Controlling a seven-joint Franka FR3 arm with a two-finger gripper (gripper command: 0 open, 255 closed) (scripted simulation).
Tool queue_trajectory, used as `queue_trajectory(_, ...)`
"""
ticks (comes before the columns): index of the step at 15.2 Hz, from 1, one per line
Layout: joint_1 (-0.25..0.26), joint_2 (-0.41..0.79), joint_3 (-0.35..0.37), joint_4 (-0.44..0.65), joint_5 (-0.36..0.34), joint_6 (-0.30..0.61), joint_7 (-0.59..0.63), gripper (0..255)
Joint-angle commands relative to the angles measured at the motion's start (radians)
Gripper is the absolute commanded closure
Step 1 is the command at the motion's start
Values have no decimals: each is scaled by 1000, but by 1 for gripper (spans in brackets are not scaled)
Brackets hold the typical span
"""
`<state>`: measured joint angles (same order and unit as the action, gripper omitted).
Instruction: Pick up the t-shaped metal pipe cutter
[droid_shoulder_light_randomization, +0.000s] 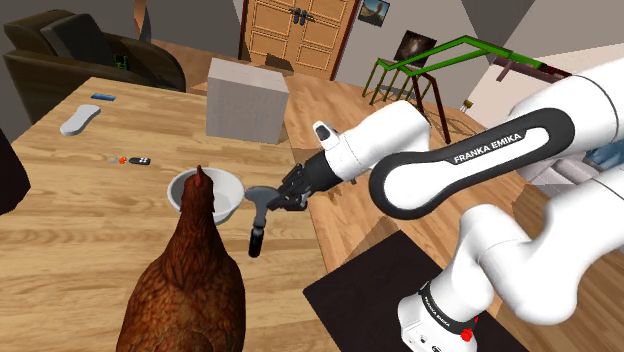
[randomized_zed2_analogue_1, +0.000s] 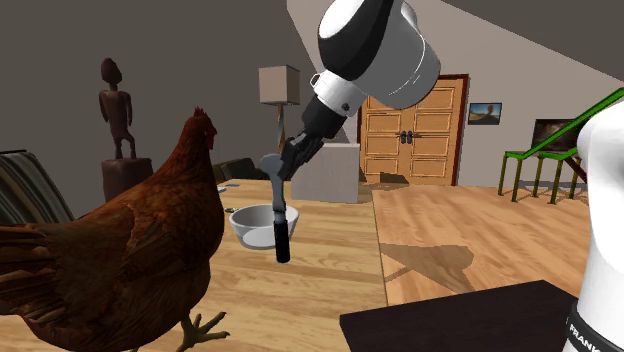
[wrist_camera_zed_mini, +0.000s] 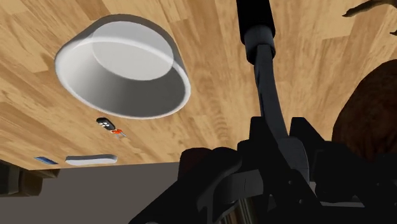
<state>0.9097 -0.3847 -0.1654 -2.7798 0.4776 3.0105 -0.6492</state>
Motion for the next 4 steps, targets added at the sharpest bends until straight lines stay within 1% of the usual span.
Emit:
queue_trajectory(1,-46,-27,38,9,-34,-40,34,255)
queue_trajectory(2,-62,-38,50,14,-46,-58,46,255)
queue_trajectory(4,-64,-40,52,14,-48,-61,48,255)
